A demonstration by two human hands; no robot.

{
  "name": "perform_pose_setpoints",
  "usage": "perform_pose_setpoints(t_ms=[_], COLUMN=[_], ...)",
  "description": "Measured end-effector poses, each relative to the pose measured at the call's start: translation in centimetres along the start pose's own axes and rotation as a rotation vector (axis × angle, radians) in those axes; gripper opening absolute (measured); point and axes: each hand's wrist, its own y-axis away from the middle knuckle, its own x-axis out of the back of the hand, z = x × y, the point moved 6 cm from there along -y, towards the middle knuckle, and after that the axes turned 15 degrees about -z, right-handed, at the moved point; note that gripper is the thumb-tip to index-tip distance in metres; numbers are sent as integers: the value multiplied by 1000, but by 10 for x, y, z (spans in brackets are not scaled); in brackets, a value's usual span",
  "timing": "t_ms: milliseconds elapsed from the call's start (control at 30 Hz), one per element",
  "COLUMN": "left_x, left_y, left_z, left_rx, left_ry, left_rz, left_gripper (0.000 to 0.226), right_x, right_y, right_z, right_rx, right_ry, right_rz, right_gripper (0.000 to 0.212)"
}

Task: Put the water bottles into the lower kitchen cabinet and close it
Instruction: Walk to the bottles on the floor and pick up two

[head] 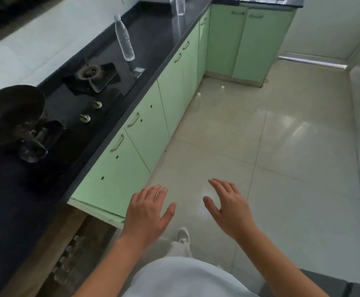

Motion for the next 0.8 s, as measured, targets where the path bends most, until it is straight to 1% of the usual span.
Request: perform_pose_setpoints(t_ms=[133,267,400,533,667,800], left_x=[1,12,29,43,42,46], left_y=[-81,-174,-260,-338,-412,-485], left_z=[6,32,70,111,139,155], left_rx=[-70,-187,-335,-429,-476,-462], left_ry=[-31,-38,-71,-102,-116,-154], left_rz=[-23,-37,-13,12,30,23], left_gripper=[55,54,53,52,51,49], right_x=[14,49,87,117,139,165], right_y=[-46,-75,-92,-109,-147,-211], right_z=[30,77,126,178,231,285], right_rx=[-40,-176,-324,-458,-497,-464], right_ry=[25,23,8,-12,-11,-11], right_rz=[21,96,194,239,245,194], right_gripper=[55,54,53,56,55,55])
